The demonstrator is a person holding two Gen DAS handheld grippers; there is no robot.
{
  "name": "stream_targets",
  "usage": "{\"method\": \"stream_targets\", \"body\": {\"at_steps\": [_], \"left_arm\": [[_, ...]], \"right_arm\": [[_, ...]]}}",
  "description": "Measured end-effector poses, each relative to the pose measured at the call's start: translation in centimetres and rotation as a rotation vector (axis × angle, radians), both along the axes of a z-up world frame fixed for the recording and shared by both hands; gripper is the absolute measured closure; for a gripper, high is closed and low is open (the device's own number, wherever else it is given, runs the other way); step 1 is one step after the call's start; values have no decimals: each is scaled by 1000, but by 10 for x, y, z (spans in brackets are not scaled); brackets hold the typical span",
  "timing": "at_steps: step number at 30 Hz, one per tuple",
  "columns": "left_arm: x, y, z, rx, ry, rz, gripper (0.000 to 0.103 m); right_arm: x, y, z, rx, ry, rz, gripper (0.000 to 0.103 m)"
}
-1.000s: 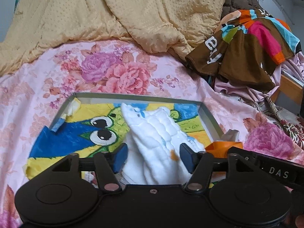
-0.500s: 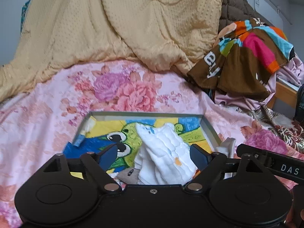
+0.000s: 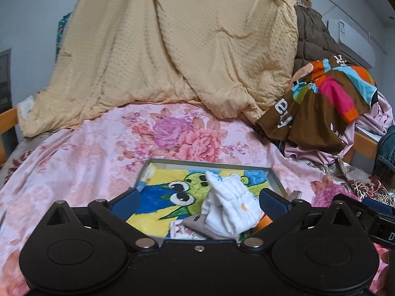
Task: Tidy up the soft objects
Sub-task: 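Move both tools back over the striped towel and navy striped hat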
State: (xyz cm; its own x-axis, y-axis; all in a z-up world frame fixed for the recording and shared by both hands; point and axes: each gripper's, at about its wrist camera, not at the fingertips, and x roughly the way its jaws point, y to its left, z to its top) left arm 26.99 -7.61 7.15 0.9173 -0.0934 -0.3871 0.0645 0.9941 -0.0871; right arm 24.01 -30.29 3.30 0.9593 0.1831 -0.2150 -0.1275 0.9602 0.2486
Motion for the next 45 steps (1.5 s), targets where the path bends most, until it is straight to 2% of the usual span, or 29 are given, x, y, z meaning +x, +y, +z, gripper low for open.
{"method": "stream_targets", "body": {"at_steps": [7,16,22,29,39,45], "left_arm": [[-46,20,-3,-4,-2,4,1],[-104,39,-10,51,-8,-29,1],[-139,55,-19,13,-3,-8,1],[-163,70,-32,-14,30,-10,1],[-183,85,-48,64,75,-85,1],[-188,90,-61,47,97,-125,1]], "right_arm": [[-44,20,3,-43,-27,51,0],[-91,39,2,-69,-40,90,0],[-112,52,-1,-106,-33,116,0],[-128,63,-5,-124,-8,162,0],[-144,86,-17,-191,46,233,0],[-148,98,-22,-236,75,258,0]]}}
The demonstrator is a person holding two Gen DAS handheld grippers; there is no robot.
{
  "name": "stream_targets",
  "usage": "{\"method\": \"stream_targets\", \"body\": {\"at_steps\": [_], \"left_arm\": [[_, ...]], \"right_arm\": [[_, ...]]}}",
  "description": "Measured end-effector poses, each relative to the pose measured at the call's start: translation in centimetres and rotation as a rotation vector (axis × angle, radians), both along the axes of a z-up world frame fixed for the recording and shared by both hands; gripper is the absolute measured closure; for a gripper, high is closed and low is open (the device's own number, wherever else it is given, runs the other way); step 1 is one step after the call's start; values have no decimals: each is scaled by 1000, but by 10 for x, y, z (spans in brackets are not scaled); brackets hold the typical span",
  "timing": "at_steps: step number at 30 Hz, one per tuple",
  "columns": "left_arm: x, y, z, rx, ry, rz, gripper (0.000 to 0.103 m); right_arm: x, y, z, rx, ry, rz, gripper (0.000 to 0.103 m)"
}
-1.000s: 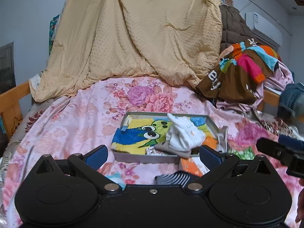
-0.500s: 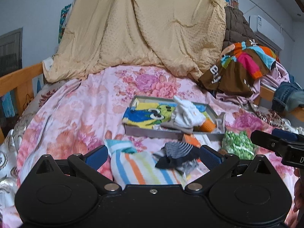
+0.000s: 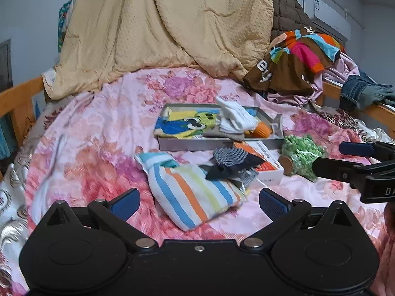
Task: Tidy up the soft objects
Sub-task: 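Move both tools back over the striped towel and navy striped hat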
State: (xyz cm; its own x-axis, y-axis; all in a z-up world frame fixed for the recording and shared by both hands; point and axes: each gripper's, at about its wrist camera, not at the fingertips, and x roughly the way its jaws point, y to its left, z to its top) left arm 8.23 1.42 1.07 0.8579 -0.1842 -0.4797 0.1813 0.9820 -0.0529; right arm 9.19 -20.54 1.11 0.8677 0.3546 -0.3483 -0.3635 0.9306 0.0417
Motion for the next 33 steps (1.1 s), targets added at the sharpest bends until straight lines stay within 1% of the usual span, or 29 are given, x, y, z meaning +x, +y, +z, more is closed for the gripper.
{"method": "stream_targets", "body": {"at_steps": [9,17,22,26,31,33], "left_arm": [[4,-1,-21,41,50,-41,1],[17,-6,-37,64,67,-48,1],[23,-10,-42,84,63,-53,1],[30,-9,-46,66,57,-35,1],[40,-10,-50,81,27,-15,1],[43,-10,-51,77,27,-10,1]], "right_arm": [[7,13,-11,-65,45,25,0],[15,20,-18,-91,57,38,0],[17,23,-20,-108,57,49,0],[20,23,-21,-86,33,24,0],[29,23,-21,-59,-2,-14,0],[32,23,-22,-55,-6,-24,0]]}}
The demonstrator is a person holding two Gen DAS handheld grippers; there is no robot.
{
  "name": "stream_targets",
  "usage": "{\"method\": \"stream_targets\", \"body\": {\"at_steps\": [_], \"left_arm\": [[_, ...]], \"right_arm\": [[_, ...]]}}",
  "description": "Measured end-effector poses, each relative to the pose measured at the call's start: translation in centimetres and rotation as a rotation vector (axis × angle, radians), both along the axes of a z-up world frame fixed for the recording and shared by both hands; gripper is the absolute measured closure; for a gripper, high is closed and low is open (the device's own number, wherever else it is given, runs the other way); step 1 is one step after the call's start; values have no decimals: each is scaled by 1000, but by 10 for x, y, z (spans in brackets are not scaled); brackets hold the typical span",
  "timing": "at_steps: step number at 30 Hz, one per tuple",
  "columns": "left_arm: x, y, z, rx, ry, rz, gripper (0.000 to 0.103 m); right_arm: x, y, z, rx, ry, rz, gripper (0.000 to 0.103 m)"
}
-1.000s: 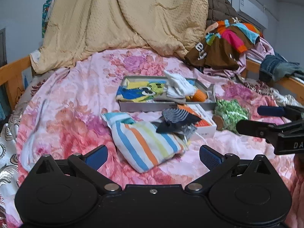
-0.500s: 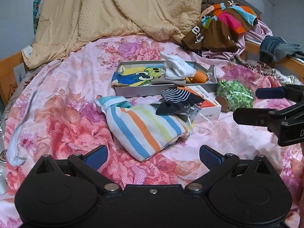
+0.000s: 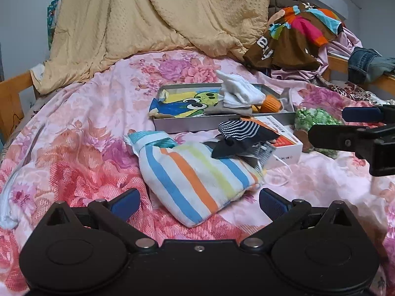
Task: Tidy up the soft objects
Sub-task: 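Move both tools back over the striped towel and navy striped hat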
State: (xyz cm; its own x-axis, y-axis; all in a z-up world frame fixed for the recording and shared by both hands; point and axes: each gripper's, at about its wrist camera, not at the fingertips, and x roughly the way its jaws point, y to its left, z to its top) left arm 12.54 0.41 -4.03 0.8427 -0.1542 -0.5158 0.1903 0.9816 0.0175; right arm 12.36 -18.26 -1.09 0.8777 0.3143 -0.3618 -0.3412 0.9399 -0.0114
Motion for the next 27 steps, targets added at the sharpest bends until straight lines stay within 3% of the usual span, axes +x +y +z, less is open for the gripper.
{"method": "stream_targets", "body": {"at_steps": [17,27], "left_arm": [[24,6,-8,-55,-7,-27,1],[35,-2,-15,-38,-32,-71,1]], "right_arm": [[35,1,-12,74,11,-24,0],[54,2,-19,104,56,-5,0]]}}
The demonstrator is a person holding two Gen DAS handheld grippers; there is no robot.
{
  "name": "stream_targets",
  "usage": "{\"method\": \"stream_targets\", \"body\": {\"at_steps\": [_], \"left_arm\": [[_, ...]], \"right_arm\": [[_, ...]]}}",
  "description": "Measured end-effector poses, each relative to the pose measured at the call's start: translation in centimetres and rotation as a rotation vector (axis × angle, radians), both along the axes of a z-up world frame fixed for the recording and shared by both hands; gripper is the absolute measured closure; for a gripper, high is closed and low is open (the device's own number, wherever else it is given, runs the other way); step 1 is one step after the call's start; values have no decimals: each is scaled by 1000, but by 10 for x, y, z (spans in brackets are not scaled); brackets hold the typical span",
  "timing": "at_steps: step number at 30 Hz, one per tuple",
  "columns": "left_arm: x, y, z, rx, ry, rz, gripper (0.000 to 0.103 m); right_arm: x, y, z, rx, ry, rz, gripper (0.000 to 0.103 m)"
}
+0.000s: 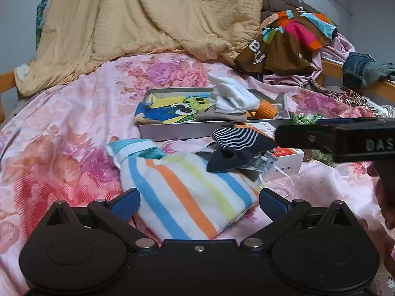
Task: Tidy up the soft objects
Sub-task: 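Move both tools back over the striped towel and navy striped hat, then grasp the striped towel with the left gripper while the right gripper grasps the navy striped hat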
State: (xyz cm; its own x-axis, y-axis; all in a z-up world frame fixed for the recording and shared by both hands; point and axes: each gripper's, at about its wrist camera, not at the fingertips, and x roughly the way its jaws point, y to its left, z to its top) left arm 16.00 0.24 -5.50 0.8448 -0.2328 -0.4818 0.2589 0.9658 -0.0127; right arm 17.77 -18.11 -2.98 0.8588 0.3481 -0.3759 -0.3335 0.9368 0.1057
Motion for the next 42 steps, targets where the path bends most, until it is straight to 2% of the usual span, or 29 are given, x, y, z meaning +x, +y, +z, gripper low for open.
{"method": "stream_targets", "body": {"at_steps": [7,19,25,33,42], "left_arm": [[6,-6,-6,12,8,-41,1],[12,1,-4,-57,13,-24,1],[15,0,-5,-62,7,-36,3],[14,-1,-5,-54,-7,-48,21],[15,1,-3,-73,3,-38,42]], "right_arm": [[17,4,-6,14,36,-6,0],[43,12,-16,17,60,1,0],[52,19,-19,0,68,11,1],[61,26,-22,-9,63,23,9],[65,29,-26,-22,85,34,29]]}}
